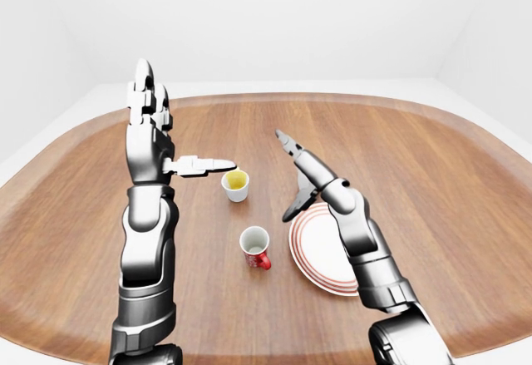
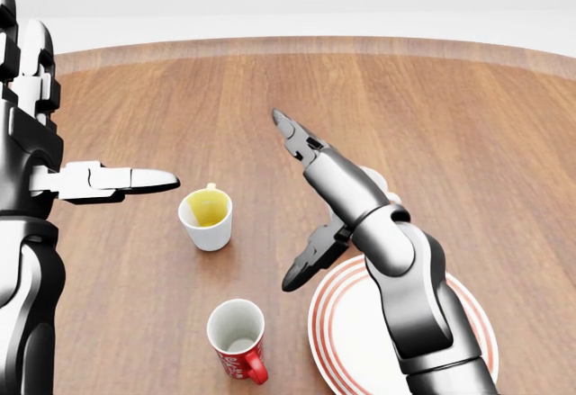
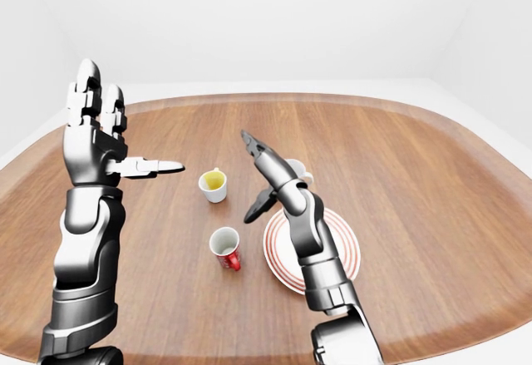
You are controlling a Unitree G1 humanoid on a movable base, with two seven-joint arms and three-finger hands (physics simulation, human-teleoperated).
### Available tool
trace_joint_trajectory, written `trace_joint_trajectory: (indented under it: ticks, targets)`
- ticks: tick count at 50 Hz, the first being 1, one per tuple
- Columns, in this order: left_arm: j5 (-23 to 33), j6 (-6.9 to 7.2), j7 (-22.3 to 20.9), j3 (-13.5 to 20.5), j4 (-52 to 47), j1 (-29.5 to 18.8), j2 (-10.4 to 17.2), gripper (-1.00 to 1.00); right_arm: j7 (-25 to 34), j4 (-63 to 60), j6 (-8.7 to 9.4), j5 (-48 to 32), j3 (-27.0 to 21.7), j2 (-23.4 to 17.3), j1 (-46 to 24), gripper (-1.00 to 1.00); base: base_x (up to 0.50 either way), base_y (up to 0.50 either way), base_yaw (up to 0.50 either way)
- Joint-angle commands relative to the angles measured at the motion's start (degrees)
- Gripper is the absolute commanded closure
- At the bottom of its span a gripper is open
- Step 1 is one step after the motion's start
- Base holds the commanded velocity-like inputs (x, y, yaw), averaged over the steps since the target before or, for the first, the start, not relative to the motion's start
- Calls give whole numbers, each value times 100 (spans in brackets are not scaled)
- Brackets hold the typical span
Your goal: Pick up the red mug and put it on the plate
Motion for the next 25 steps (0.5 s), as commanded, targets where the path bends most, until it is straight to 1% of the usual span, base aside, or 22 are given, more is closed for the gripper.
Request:
trace_joint_trajectory:
  ticks: [1, 11, 25]
  targets:
    - [-16, 0, -4, 22, -26, -5, 16, -100, -3, 526, 0, -313, 121, 168, -192, -100, 0, 0, 0]
    - [-50, 0, 4, 40, -9, 3, 25, -100, -114, 1066, 0, -442, 199, 313, -341, -100, 0, 0, 0]
    - [-70, 0, 12, 46, 61, 1, 36, -100, -439, 2070, 0, -448, 231, 440, -592, -100, 0, 0, 0]
